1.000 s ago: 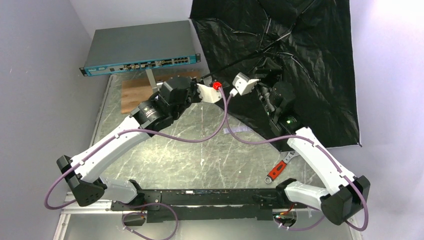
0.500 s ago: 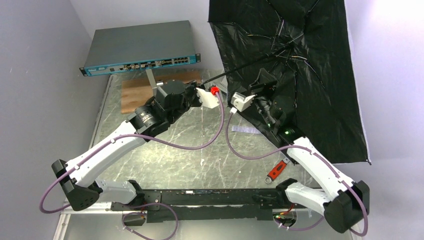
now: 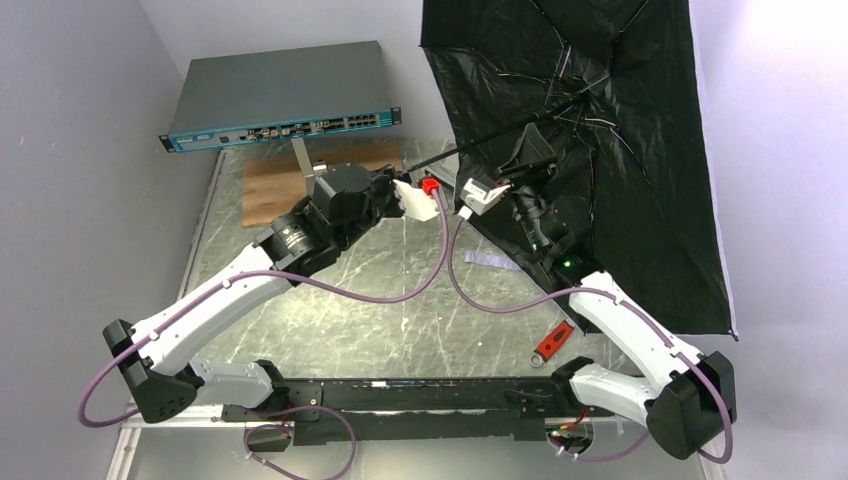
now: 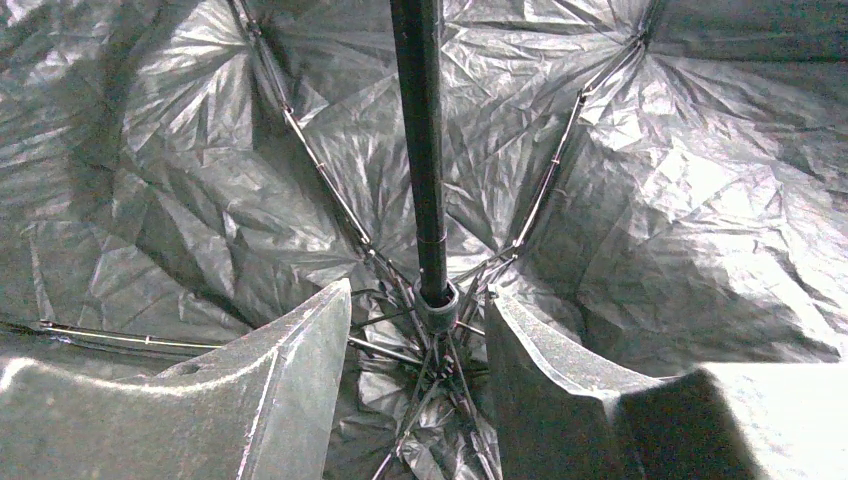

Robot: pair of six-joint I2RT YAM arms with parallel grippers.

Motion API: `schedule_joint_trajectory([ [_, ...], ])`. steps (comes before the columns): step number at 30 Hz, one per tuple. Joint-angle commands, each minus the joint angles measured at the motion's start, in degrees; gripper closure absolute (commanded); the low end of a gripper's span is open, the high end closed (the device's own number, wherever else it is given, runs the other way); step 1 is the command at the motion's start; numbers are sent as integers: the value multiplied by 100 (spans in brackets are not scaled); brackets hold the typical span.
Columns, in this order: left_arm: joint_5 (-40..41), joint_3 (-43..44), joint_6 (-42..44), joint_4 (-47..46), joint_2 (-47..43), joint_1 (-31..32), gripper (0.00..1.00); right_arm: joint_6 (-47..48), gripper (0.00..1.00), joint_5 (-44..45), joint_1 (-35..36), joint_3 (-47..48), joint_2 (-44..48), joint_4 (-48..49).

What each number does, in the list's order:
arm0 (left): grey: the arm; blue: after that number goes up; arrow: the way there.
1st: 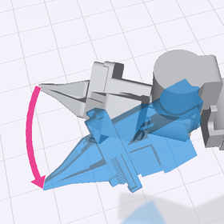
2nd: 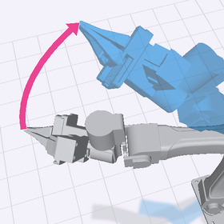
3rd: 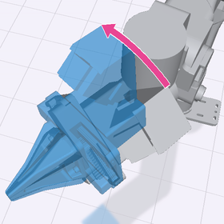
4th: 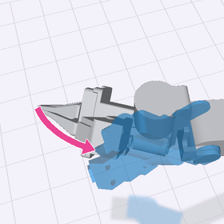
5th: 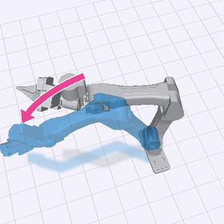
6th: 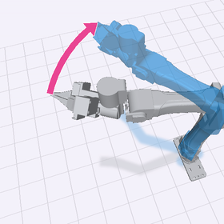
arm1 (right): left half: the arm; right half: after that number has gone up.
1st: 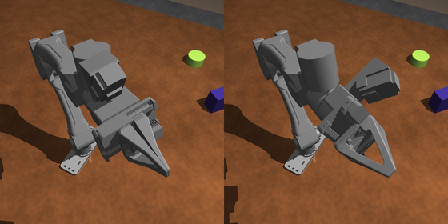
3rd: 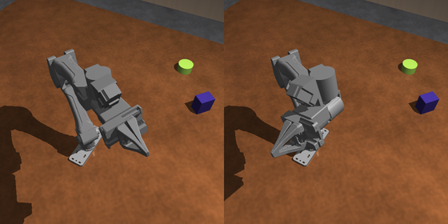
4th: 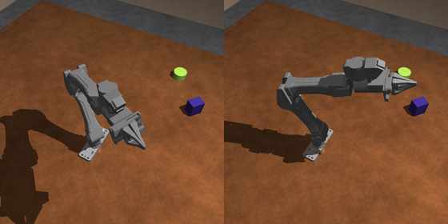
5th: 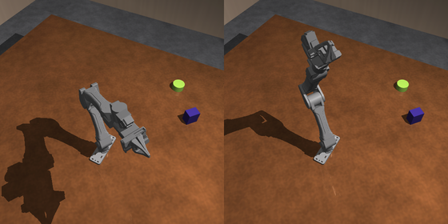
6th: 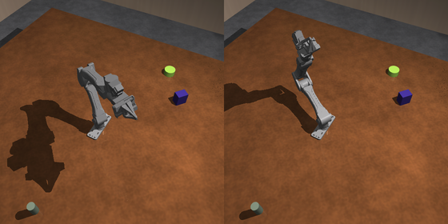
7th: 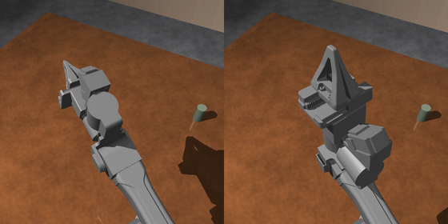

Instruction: Open the umbrella

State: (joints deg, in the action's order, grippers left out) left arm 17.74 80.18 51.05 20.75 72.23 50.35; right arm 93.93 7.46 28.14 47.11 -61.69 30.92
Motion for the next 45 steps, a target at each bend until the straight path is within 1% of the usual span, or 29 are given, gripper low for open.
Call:
schedule_joint_trajectory([
  [1,-233,71,-369,-733,-339,23,100,167,46,139,49,-93,178,241],
  [3,-295,93,-408,-637,-355,21,100,218,46,108,36,-124,118,342],
  [8,-406,91,-474,-484,-437,29,100,111,46,355,16,56,-174,438],
  [15,-573,72,-503,-326,-525,57,100,27,49,307,-178,199,-277,385],
  [22,-603,-25,-350,-325,-558,172,100,-32,51,176,-354,399,-406,292],
  [24,-571,-34,-338,-342,-560,185,100,-49,56,132,-399,412,-414,216],
  [27,-474,6,-417,-311,-539,191,100,-29,72,110,-485,409,-424,137],
  [28,-464,33,-476,-256,-535,187,100,-17,74,104,-538,390,-431,154],
  [30,-428,43,-549,-168,-553,182,100,-28,75,45,-670,371,-434,156],
  [32,-374,-15,-603,-50,-617,172,100,-62,79,-38,-857,379,-438,115],
  [34,-371,-88,-662,160,-676,107,100,-61,87,-117,-1029,386,-449,63],
  [35,-392,-93,-678,329,-683,76,99,-34,97,-167,-1098,387,-449,44],
  [36,-451,-32,-720,625,-642,45,89,-6,100,-240,-1156,387,-442,30],
  [37,-534,111,-799,962,-525,-9,74,20,100,-324,-1188,397,-444,18],
  [38,-632,282,-942,1332,-419,-84,62,40,100,-404,-1210,426,-439,-22],
  [39,-741,494,-1110,1685,-290,-190,52,64,100,-473,-1214,459,-448,-32],
  [41,-1026,894,-1414,2319,-32,-428,41,150,100,-655,-1231,525,-485,-8],
  [43,-1167,1217,-1590,2907,253,-589,37,220,100,-710,-1237,627,-532,10],
  [45,-1241,1451,-1712,3224,477,-715,35,320,100,-957,-1236,756,-577,29],
])
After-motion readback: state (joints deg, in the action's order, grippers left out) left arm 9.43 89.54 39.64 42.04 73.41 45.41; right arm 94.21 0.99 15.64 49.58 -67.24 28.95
